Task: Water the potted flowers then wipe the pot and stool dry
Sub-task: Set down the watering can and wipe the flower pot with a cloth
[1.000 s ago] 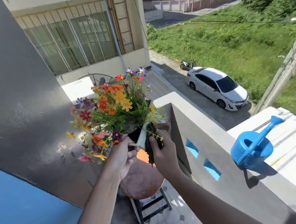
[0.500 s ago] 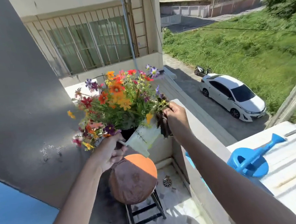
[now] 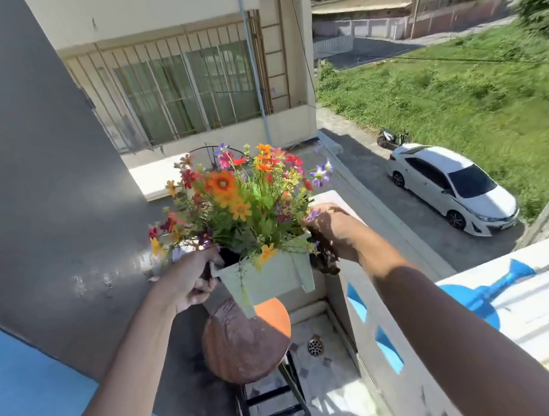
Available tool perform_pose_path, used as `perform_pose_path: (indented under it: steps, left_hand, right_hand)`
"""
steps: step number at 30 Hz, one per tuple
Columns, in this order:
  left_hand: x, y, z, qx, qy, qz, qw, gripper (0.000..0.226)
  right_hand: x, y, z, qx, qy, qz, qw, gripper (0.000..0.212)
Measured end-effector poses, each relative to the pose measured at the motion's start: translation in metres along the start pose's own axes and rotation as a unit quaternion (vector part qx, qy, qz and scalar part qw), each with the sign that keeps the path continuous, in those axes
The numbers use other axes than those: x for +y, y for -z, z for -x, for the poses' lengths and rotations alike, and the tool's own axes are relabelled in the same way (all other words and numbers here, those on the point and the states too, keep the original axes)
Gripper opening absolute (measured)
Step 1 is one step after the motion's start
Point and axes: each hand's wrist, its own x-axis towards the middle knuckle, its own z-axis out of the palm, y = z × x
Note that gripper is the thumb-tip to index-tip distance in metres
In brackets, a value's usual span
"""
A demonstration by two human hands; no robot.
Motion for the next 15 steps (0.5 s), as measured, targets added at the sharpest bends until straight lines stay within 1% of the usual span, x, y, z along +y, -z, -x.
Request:
perform_pose_path:
  steps: [1,3,5,6,7,9,11,12,13,14,15]
  left_hand:
    - [0.001,-0.002,0.0,0.006,-0.004,-0.003,1.0,0.026]
    - [0.002,-0.006,0.0,0.015,-0.014,-0.01,1.0,0.027]
    - [0.003,-0.01,0.0,0.034,-0.024,-0.015,0.999,0.028]
    - [0.005,-0.013,0.0,0.044,-0.029,-0.015,0.999,0.028]
    - [0.006,-0.015,-0.001,0.053,-0.037,-0.012,0.998,0.028]
    - [0.01,-0.021,-0.002,0.086,-0.07,0.011,0.994,0.031]
    - [0.013,-0.023,-0.004,0.146,-0.123,0.026,0.981,0.033]
    - [0.015,-0.023,-0.004,0.172,-0.143,0.024,0.974,0.031]
    - [0.014,-0.023,-0.007,0.188,-0.15,0.017,0.971,0.028]
    - [0.011,-0.023,-0.008,0.189,-0.142,0.006,0.972,0.026]
    - [0.006,-0.026,-0.009,0.173,-0.121,-0.01,0.977,0.026]
  right_hand:
    - [0.004,0.002,-0.001,0.001,0.008,0.051,0.999,0.01]
    - [0.015,0.006,0.007,0.036,0.019,0.065,0.997,0.02]
    - [0.032,0.009,0.014,0.071,-0.009,0.032,0.997,0.021]
    - [0.033,0.005,0.018,0.07,-0.007,-0.001,0.998,0.019]
    - [0.029,0.001,0.02,0.073,0.013,-0.021,0.997,0.018]
    - [0.019,-0.012,0.009,0.101,0.034,-0.044,0.993,0.026]
    - [0.006,-0.025,0.006,0.125,0.047,-0.049,0.99,0.04]
    - [0.006,-0.03,0.003,0.156,0.07,-0.073,0.983,0.044]
    - [0.005,-0.033,-0.001,0.194,0.082,-0.104,0.972,0.044]
    - [0.004,-0.038,-0.004,0.222,0.077,-0.129,0.963,0.041]
    - [0.002,-0.043,-0.003,0.233,0.073,-0.127,0.961,0.038]
